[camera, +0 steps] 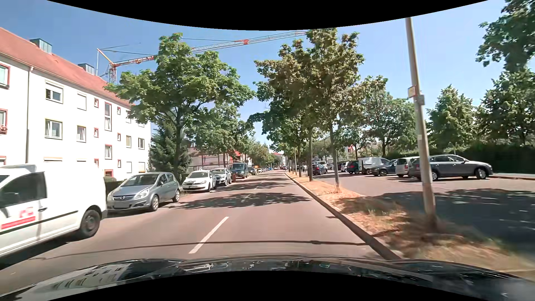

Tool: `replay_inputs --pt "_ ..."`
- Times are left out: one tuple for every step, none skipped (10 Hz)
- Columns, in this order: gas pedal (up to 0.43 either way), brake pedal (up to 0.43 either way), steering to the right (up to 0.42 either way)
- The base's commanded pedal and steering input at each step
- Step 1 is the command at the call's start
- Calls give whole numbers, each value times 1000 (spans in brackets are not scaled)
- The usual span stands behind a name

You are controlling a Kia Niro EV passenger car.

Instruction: Follow the waypoints while adhering to traffic rules and regulations

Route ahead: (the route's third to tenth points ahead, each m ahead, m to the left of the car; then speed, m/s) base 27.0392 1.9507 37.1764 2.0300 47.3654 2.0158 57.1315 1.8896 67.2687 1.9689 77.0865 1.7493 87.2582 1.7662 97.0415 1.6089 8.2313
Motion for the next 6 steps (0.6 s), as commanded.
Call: replay_inputs --pt "118 0 -2" --pt "118 0 -2" --pt "118 0 -2" --pt "118 0 -2" --pt "118 0 -2" --pt "110 0 -2"
